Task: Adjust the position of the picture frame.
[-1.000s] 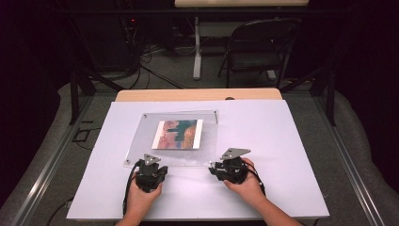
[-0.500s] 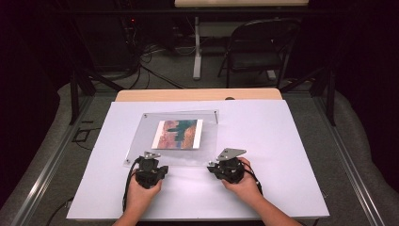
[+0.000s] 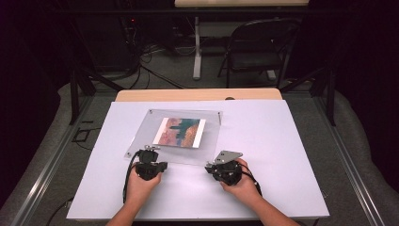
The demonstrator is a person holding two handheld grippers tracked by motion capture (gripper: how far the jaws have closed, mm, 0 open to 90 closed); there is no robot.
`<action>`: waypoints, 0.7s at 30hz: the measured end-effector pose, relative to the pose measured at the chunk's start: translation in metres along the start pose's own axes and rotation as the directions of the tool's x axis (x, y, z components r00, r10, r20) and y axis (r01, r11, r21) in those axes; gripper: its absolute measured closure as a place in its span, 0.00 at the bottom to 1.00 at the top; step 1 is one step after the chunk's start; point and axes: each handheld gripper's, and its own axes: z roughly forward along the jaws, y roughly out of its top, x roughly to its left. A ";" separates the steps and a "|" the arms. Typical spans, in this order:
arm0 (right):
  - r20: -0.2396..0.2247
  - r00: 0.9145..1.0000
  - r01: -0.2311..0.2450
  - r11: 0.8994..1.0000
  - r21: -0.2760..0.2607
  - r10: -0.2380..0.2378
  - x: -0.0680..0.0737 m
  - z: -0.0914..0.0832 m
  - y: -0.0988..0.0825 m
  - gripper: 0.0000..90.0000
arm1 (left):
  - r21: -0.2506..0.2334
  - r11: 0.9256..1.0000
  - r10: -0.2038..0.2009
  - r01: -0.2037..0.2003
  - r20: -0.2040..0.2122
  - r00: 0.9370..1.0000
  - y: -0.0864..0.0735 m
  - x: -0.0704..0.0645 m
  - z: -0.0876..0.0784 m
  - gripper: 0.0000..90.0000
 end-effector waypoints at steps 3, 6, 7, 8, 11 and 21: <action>-0.002 1.000 0.001 1.000 -0.005 -0.001 0.002 -0.001 0.001 0.94 | -0.009 1.000 -0.008 0.008 -0.006 1.000 0.005 0.001 0.001 1.00; -0.006 1.000 -0.003 1.000 -0.011 0.003 0.005 -0.002 0.001 0.95 | -0.012 1.000 -0.004 0.004 -0.021 1.000 0.011 0.002 0.003 1.00; -0.008 1.000 0.000 1.000 -0.011 0.000 0.006 -0.002 0.001 0.95 | -0.010 1.000 0.000 0.000 -0.030 1.000 0.012 0.002 0.005 1.00; -0.006 1.000 -0.001 1.000 -0.010 0.001 0.009 -0.002 0.001 0.95 | -0.010 1.000 0.007 -0.007 -0.039 0.999 0.014 0.001 0.006 1.00; -0.006 1.000 -0.005 1.000 -0.010 0.005 0.010 -0.002 0.000 0.95 | -0.014 1.000 0.002 -0.002 -0.041 0.999 0.018 0.001 0.008 1.00; -0.031 0.999 -0.021 1.000 -0.020 0.020 0.023 -0.004 0.001 0.95 | -0.024 0.999 -0.028 0.027 -0.030 0.999 0.032 0.004 0.015 1.00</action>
